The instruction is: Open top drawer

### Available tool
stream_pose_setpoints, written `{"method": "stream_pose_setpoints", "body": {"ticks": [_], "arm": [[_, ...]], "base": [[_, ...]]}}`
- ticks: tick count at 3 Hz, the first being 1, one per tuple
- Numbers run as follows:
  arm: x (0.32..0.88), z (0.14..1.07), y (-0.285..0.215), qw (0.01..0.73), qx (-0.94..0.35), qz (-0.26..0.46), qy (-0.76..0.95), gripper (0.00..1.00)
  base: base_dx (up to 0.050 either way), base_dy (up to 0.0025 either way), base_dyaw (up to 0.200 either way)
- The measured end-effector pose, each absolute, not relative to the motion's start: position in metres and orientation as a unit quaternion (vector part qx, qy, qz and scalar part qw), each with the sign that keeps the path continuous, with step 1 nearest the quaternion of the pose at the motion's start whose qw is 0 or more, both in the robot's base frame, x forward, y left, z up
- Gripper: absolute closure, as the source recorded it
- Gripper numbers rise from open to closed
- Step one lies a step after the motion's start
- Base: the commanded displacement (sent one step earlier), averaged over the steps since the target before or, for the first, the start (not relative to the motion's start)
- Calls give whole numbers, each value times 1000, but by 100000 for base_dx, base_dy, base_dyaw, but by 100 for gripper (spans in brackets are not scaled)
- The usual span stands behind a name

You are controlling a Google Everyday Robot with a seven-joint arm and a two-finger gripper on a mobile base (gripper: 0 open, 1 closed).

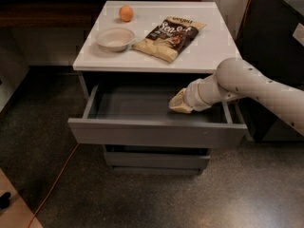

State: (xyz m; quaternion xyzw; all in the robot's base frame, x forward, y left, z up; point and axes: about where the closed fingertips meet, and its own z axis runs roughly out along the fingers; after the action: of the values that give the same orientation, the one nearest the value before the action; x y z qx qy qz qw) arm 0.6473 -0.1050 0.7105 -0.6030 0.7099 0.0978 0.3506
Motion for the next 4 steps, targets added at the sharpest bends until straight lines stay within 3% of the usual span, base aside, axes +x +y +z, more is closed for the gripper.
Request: {"method": "stream_pose_setpoints", "body": {"ticks": [4], "arm": [[604,666,-95,290,-612,122,725,100]], "base": [[0,0,0]]}}
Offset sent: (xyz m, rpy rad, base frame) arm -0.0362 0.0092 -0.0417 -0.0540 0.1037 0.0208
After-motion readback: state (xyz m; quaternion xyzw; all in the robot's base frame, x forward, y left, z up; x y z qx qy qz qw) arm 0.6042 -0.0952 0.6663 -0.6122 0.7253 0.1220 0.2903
